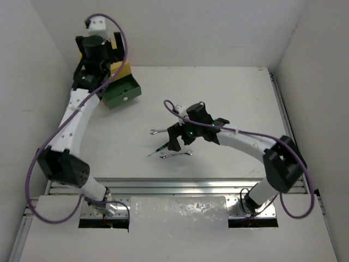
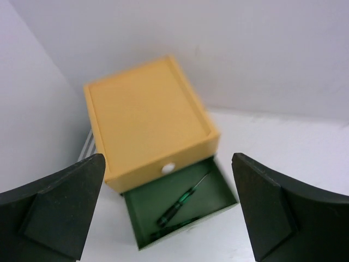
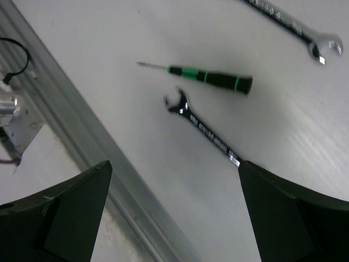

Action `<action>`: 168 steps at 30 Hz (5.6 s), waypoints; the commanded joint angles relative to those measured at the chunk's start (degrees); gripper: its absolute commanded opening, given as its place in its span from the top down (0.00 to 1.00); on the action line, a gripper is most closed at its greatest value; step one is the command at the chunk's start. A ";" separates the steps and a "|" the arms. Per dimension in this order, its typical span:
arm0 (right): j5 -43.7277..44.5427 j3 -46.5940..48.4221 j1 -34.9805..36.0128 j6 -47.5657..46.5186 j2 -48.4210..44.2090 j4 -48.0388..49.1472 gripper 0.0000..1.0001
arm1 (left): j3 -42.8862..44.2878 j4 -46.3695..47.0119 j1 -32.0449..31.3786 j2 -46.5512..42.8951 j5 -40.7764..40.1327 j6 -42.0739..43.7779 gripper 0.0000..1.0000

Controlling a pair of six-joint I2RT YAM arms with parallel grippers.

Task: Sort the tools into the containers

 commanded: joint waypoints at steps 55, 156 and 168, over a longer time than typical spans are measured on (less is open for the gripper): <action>-9.15 12.49 3.95 1.37 4.25 15.56 1.00 | -68.09 34.75 -1.13 -53.10 48.41 -57.44 0.08; 6.30 -11.60 -7.30 1.03 -20.02 7.31 0.01 | 13.64 -17.62 -9.57 34.34 -28.04 -8.85 1.00; 5.86 -11.86 -7.30 1.30 -19.58 7.84 0.01 | 13.73 -5.67 -5.09 36.64 -30.70 -1.11 1.00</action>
